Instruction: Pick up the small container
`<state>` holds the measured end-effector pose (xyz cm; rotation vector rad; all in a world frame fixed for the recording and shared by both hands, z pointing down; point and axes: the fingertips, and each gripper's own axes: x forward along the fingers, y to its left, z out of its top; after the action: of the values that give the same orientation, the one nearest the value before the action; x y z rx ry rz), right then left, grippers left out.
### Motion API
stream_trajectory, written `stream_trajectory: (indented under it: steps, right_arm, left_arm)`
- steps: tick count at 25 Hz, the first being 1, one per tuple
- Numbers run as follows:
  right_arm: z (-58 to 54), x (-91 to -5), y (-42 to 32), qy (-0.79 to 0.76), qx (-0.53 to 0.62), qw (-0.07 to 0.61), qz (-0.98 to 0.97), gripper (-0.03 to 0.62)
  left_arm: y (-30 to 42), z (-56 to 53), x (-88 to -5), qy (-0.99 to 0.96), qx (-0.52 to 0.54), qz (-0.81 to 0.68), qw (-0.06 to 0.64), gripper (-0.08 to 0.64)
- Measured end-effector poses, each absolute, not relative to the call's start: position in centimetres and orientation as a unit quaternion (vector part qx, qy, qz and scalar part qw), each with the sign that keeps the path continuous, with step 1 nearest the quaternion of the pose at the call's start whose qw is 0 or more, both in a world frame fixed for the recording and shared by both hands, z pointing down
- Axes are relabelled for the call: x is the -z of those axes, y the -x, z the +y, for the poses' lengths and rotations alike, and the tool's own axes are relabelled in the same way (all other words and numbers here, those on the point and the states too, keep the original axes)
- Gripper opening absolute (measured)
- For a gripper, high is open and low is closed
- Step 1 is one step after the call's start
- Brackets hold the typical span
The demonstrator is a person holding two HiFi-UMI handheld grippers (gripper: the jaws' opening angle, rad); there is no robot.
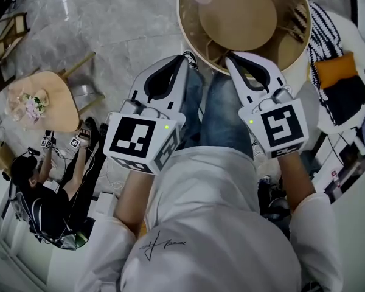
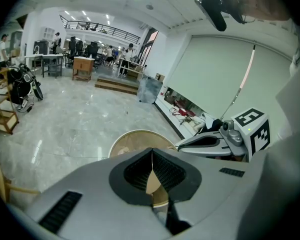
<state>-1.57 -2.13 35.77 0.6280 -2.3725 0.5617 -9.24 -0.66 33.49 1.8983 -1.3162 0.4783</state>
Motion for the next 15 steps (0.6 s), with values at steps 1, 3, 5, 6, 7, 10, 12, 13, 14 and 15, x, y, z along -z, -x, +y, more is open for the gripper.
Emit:
stream_trajectory:
  steps: [1, 3, 5, 6, 7, 10, 12, 13, 14, 15]
  right_arm:
    - [-2.1, -36.1, 1.5, -0.236, -0.212, 0.307, -0.897, 0.017]
    - [-2.1, -36.7, 1.6, -0.235, -0.212, 0.307, -0.897, 0.017]
    - [-2.0, -37.2, 1.8, -0.236, -0.214, 0.306, -0.897, 0.017]
    - [-2.0, -37.5, 1.9, -0.236, -0.216, 0.305, -0.897, 0.017]
    - [-1.9, -37.8, 2.0, -0.236, -0.219, 0.304, -0.897, 0.017]
    - [-2.1, -38.9, 2.3, -0.235, -0.222, 0.302, -0.897, 0.017]
    - [-2.1, -39.8, 2.3, -0.234, -0.221, 0.304, -0.897, 0.017]
    - [-2.1, -40.2, 2.3, -0.234, -0.223, 0.304, -0.896, 0.017]
    - [-2.1, -40.6, 2.2, -0.236, -0.226, 0.305, -0.895, 0.017]
    - [-2.2, -41.0, 2.1, -0.237, -0.23, 0.305, -0.893, 0.017]
  left_arm:
    - [9.2, -0.6, -33.7, -0.743, -0.188, -0.516, 0.382, 0.017]
    - [9.3, -0.3, -34.3, -0.741, -0.19, -0.517, 0.384, 0.017]
    - [9.3, -0.1, -34.8, -0.74, -0.191, -0.516, 0.386, 0.017]
    - [9.4, 0.0, -35.2, -0.74, -0.193, -0.515, 0.388, 0.017]
    - [9.4, 0.0, -35.5, -0.74, -0.194, -0.514, 0.389, 0.017]
    - [9.4, -0.2, -36.7, -0.74, -0.198, -0.51, 0.391, 0.017]
    - [9.2, -0.3, -37.4, -0.741, -0.198, -0.507, 0.393, 0.017]
    - [9.1, -0.3, -37.7, -0.741, -0.198, -0.505, 0.394, 0.017]
    - [9.1, -0.3, -38.0, -0.741, -0.199, -0.504, 0.395, 0.017]
    - [9.1, -0.3, -38.3, -0.741, -0.2, -0.504, 0.396, 0.017]
